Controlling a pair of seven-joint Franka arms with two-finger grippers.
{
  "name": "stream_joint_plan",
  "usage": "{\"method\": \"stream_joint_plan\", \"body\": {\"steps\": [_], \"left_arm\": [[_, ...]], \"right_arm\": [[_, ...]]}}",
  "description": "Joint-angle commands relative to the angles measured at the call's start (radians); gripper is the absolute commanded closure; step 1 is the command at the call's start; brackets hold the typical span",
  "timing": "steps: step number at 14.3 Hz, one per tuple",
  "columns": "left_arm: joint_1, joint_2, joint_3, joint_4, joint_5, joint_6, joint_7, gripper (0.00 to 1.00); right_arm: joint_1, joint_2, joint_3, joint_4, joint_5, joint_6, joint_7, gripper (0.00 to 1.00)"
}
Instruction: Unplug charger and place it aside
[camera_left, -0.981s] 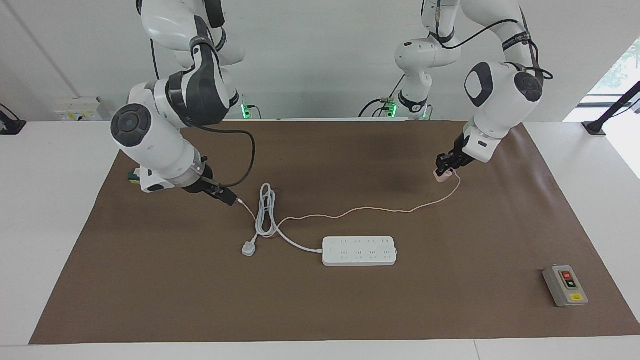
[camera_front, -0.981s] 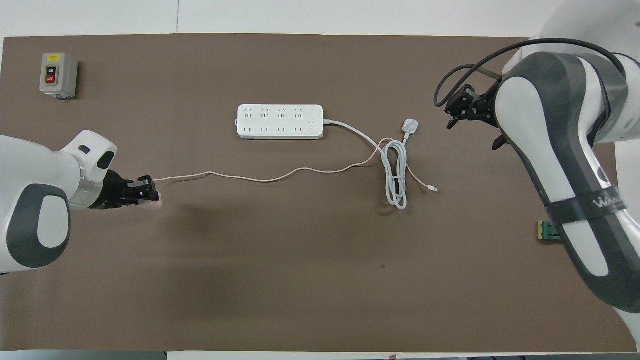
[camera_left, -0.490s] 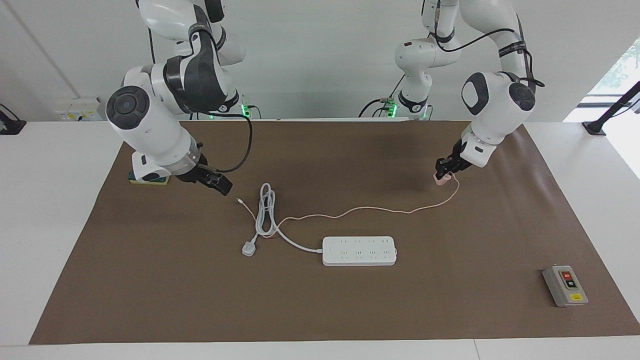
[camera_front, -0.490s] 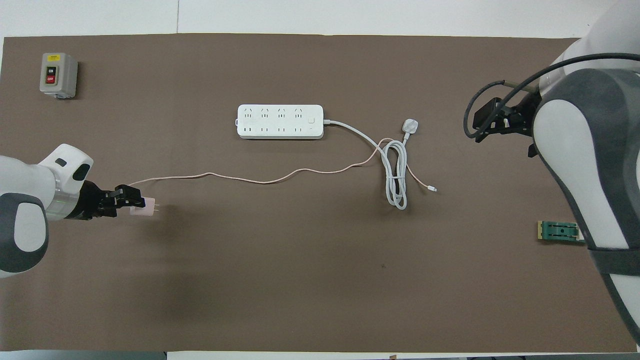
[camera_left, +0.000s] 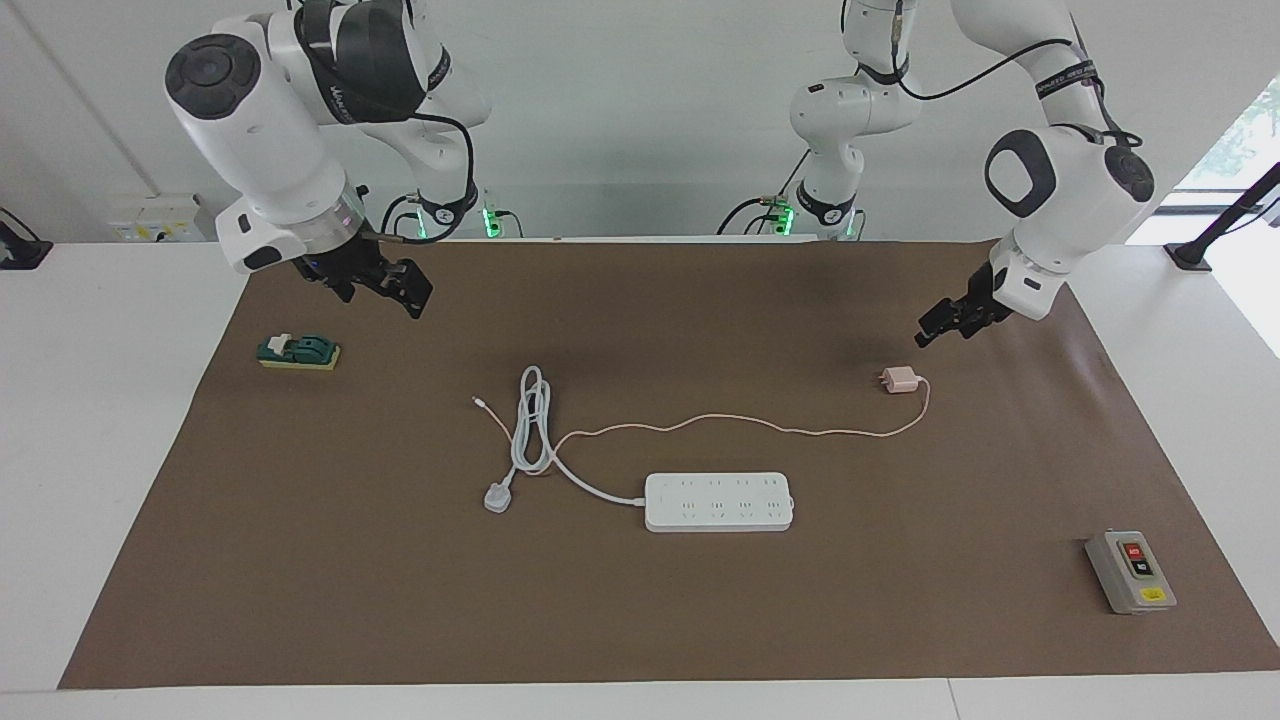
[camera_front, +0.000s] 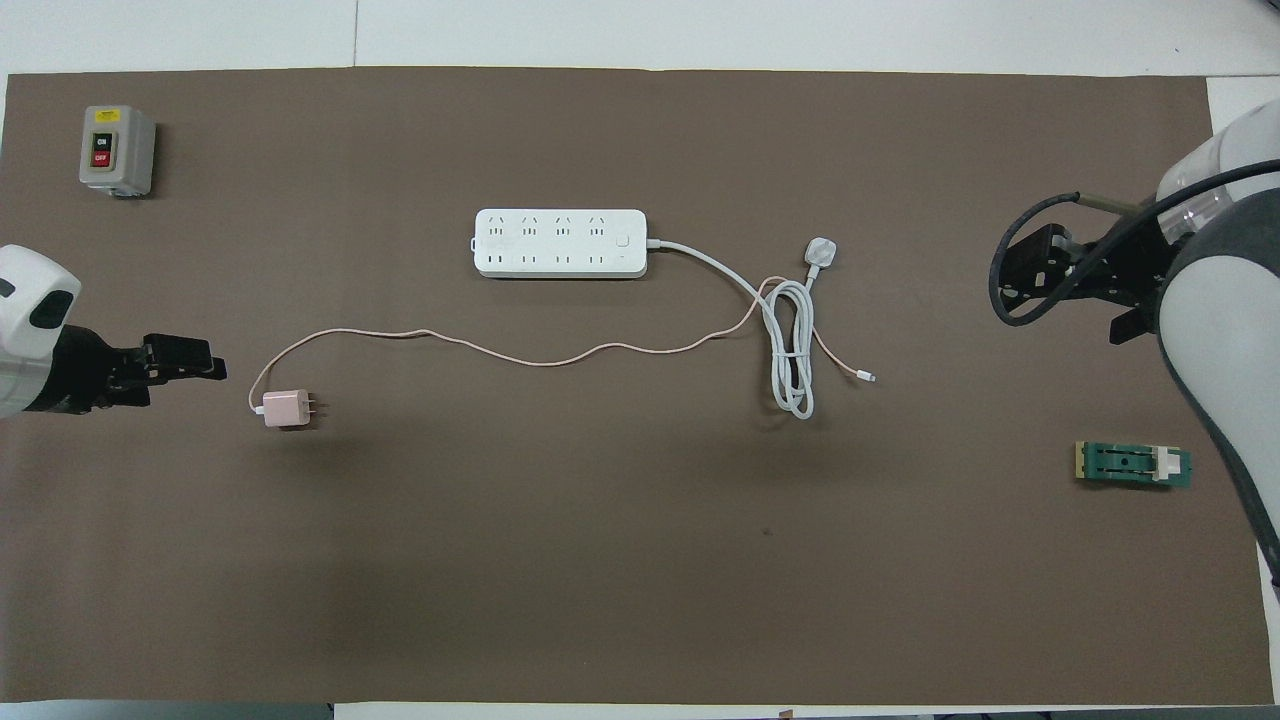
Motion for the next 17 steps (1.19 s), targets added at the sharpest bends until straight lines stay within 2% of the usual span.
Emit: {"method": "stream_joint_plan", "body": {"steps": [1,3,5,7,10,14,17], "left_arm": [[-0.011,-0.008,0.004,0.112,0.036,-0.051,-0.002,0.0],[-0.023,-0.008,0.005,0.198,0.047,-0.072,-0.006,0.0],[-0.031,-0.001,0.002,0.318,0.131,-0.144,-0.006,0.0],[-0.066,0.004,0.002,0.399,0.215,-0.252,-0.011,0.0],[-0.112,0.018,0.002,0.438,0.243,-0.31,-0.011,0.0],[-0.121,0.111,-0.019,0.563,0.234,-0.46,-0.022,0.0],[-0.121,0.105,-0.033,0.562,0.218,-0.46,-0.025,0.0]], "right_arm": [[-0.019,-0.035,0.023,-0.03,-0.01,0.009,-0.03,0.0],[-0.021,-0.036,0.019,-0.03,-0.008,0.018,-0.074,0.0],[-0.034,-0.036,0.014,-0.03,-0.016,0.015,-0.249,0.0],[-0.039,-0.058,0.011,-0.042,-0.016,0.013,-0.283,0.0],[-0.05,-0.095,0.011,-0.061,-0.016,-0.019,-0.289,0.0],[-0.064,-0.098,0.011,-0.058,-0.027,-0.024,-0.295,0.0],[-0.065,-0.101,0.011,-0.058,-0.028,-0.024,-0.309,0.0]]}}
